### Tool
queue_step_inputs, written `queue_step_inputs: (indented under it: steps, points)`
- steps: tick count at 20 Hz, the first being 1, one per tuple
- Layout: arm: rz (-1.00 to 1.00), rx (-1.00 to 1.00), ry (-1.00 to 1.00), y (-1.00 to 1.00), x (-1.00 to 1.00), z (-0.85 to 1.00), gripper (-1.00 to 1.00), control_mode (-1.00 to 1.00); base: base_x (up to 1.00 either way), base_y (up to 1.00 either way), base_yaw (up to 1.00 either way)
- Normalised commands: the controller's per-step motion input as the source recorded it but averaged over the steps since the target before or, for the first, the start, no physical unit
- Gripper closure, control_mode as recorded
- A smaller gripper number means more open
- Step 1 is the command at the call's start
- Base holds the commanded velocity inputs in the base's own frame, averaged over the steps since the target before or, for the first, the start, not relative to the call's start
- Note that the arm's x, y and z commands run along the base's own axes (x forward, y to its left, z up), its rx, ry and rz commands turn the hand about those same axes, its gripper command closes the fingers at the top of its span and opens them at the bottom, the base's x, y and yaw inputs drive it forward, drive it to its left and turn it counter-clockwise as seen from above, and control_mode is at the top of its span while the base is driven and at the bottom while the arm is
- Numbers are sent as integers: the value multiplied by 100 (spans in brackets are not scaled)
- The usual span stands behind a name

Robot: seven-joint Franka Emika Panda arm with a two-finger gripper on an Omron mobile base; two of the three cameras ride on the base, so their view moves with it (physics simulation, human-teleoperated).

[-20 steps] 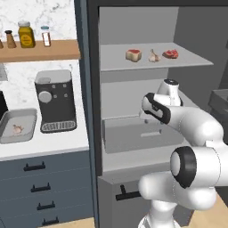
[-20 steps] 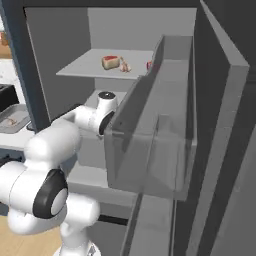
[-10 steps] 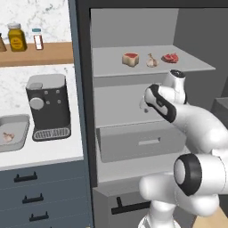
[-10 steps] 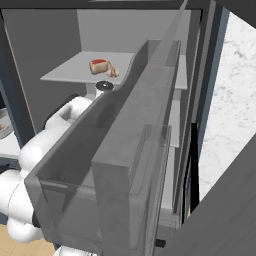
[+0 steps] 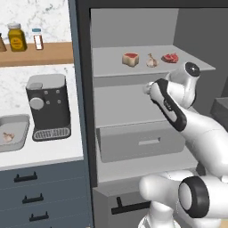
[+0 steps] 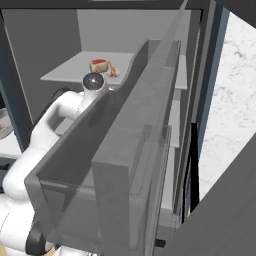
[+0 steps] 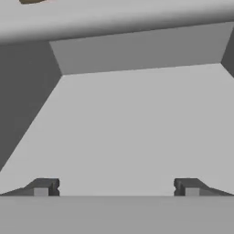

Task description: Place one garlic and one steak in each tupperware on the nearby counter, to pack two identical lunches.

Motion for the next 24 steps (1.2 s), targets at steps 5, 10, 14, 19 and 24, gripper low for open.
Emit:
queue_step_inputs:
  steps: [5,10,14,19,24]
  points:
    - [0,-12,16,-4,43,100,-100,-100,0,0,0]
    - [0,-7,23,-18,44,95,-100,-100,0,0,0]
    - [-5,3,-19,-37,-12,16,-100,-100,0,0,0]
    - [-5,9,-38,-13,23,34,-100,-100,0,0,0]
    - [-1,0,-8,12,56,-20,-100,-100,0,0,0]
